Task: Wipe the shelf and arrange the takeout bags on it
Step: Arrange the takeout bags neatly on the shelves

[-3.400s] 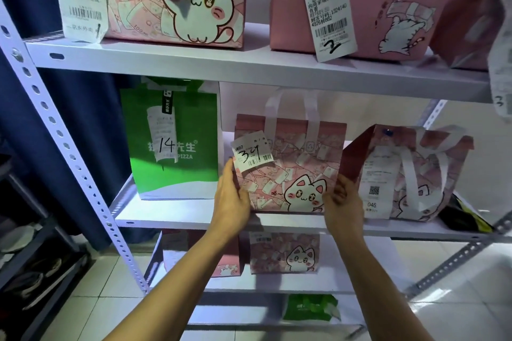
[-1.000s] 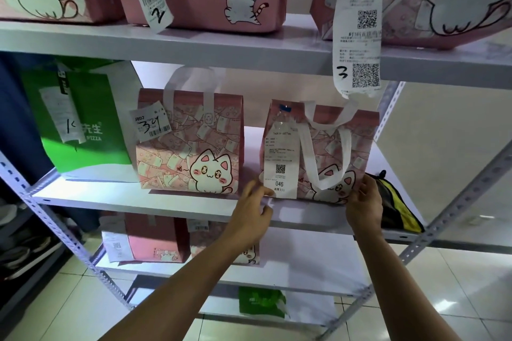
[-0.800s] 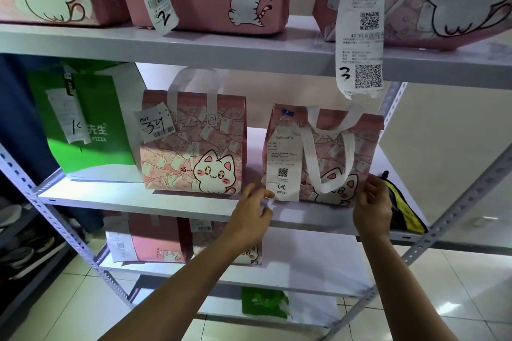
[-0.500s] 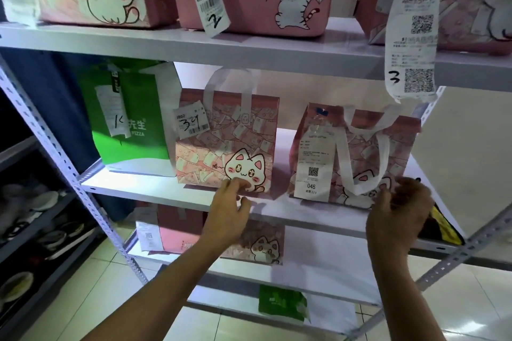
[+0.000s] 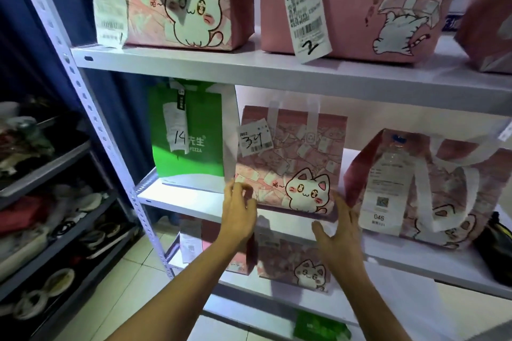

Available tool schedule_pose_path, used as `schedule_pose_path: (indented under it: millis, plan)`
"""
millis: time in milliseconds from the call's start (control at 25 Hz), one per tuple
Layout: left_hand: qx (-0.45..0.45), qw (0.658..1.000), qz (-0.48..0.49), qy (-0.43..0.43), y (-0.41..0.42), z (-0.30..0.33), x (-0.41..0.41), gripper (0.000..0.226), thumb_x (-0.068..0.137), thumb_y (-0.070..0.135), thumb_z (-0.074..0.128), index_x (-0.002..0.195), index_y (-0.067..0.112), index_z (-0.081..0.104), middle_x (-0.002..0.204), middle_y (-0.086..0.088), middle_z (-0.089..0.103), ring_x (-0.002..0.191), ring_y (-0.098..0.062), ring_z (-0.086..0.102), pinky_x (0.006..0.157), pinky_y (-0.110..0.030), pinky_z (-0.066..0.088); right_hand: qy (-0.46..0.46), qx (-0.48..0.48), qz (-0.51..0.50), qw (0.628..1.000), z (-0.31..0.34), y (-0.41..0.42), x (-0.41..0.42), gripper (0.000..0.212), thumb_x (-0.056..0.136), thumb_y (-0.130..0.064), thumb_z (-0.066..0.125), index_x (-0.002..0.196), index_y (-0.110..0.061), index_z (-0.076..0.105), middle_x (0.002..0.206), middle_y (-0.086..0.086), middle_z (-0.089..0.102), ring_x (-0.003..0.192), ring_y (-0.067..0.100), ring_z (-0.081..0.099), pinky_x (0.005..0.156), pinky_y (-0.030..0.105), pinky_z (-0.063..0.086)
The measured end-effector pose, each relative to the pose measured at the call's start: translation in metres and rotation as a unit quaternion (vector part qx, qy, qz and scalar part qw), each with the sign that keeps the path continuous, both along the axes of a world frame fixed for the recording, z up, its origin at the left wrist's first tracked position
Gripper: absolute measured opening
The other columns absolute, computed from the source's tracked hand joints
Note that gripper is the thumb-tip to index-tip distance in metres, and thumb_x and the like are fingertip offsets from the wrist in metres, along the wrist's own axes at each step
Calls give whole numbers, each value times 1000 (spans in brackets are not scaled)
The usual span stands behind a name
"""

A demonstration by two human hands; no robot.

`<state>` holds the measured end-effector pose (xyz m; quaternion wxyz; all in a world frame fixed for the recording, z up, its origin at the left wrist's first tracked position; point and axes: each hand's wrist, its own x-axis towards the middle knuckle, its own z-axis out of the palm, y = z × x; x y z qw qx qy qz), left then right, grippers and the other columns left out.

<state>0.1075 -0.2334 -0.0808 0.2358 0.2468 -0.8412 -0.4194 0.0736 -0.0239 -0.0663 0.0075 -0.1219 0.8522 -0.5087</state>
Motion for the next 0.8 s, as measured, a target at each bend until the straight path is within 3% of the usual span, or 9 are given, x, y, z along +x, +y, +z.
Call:
schedule_pose_path:
  millis: [120, 280, 360, 480, 520, 640, 800]
  plan:
    - [10, 1000, -27, 9, -9, -4, -6, 11, 99, 10, 50, 108, 12, 54, 122, 0, 44, 101, -16, 56, 89, -24, 43, -3, -21, -5, 1000, -1, -9, -3, 72, 93, -14, 68, 152, -35, 33, 150, 0, 41, 122, 18, 49, 100, 40, 46]
    - [8, 999, -47, 12, -19, -6, -11, 13, 95, 7, 53, 106, 14, 53, 123, -3, 46, 100, -16, 54, 94, -32, 46, -6, -22, -53, 998, -6, -17, -3, 71, 91, -17, 68, 145, -47, 32, 151, 2, 45, 132, 25, 50, 104, 58, 48]
    - [3, 998, -60, 17, -26, -7, -10, 11, 96, 10, 52, 105, 16, 53, 125, -2, 46, 109, -17, 54, 97, -31, 46, 17, -22, -91, 995, -5, -24, 0, 65, 91, -13, 68, 143, -39, 37, 146, 7, 48, 129, 29, 52, 103, 55, 48]
    - [26, 998, -44, 30, -41, -10, 1, 9, 98, 14, 52, 106, 18, 56, 120, 3, 47, 115, -14, 53, 93, -20, 44, 58, -46, -121, 990, 0, -45, 10, 61, 91, -8, 68, 141, -32, 42, 141, 7, 49, 124, 27, 54, 101, 48, 48]
    - [36, 998, -27, 36, -48, -11, 7, 11, 97, 12, 52, 106, 19, 56, 117, 4, 48, 111, -13, 53, 92, -20, 46, 64, -54, -108, 991, 1, -56, 14, 62, 91, -7, 67, 140, -34, 43, 139, 4, 50, 123, 24, 54, 101, 48, 48]
    - [36, 995, 59, 74, -81, -13, 25, 21, 91, 6, 53, 109, 17, 54, 112, 0, 51, 107, -21, 53, 94, -42, 48, 66, -77, -17, 995, 2, -101, 23, 61, 92, -5, 65, 139, -38, 44, 132, -7, 53, 122, 10, 54, 104, 44, 49]
    - [72, 971, 197, 117, -139, -2, 44, 45, 89, 2, 52, 133, 8, 45, 132, -8, 44, 119, -26, 45, 101, -43, 42, 17, -64, 127, 990, 10, -175, 26, 62, 94, -13, 60, 147, -38, 39, 144, -15, 49, 132, 7, 49, 110, 37, 44]
